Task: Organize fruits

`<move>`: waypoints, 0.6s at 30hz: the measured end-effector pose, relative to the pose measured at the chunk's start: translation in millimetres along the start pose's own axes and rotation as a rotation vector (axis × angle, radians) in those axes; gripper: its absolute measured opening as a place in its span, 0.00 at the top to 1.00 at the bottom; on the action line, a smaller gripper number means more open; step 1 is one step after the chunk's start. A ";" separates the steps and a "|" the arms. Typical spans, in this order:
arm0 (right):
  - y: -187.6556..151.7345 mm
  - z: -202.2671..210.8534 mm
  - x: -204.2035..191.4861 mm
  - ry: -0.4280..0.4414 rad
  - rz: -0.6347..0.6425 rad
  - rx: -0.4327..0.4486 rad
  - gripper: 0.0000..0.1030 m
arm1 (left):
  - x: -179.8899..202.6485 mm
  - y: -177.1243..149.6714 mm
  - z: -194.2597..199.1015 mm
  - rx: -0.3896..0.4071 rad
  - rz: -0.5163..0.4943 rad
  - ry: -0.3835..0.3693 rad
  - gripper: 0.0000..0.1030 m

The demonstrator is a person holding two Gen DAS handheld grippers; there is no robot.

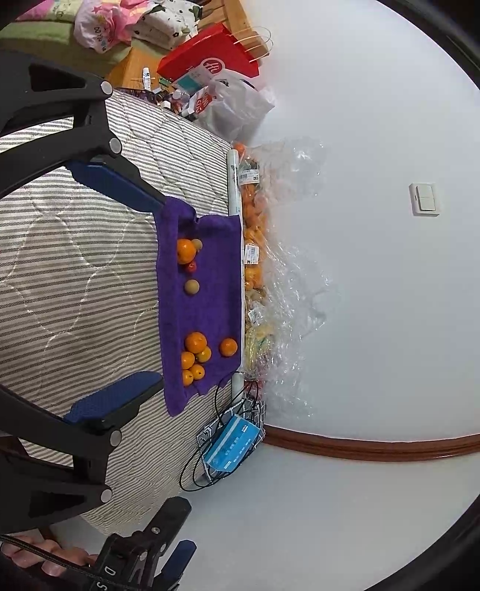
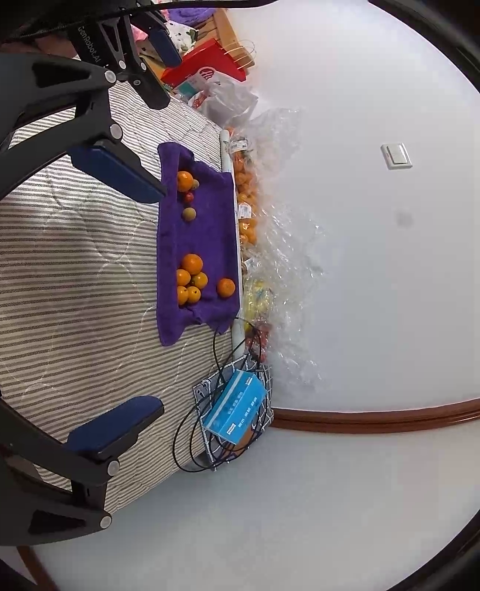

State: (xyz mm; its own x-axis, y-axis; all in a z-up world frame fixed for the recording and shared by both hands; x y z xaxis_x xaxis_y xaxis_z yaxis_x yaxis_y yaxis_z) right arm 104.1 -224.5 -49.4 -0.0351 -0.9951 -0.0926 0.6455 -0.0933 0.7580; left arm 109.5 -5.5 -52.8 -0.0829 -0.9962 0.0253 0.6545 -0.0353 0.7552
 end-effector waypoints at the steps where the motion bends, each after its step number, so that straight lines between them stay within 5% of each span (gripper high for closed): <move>1: 0.0 0.0 -0.4 -0.001 0.003 0.001 0.00 | -0.8 -0.2 -0.3 -0.001 0.002 0.002 0.15; 18: -3.7 3.5 -0.8 0.000 0.006 0.003 0.00 | -2.5 -1.5 2.1 -0.003 -0.001 0.010 0.15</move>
State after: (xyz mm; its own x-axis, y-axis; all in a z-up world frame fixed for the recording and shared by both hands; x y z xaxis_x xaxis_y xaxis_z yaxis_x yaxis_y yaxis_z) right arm 99.0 -223.5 -50.0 -0.0314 -0.9956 -0.0882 0.6432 -0.0877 0.7607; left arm 107.1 -2.8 -52.7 -0.0760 -0.9969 0.0182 0.6567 -0.0363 0.7533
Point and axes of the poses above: each gripper's, at about its wrist camera, not at the fingertips, and z roughly against the way its jaws point, x to its right, y to its top, the point moved 10 cm from there along -z, roughly the way its jaws point, and after that the axes turned 6 degrees about -x, right-handed, at the moved point
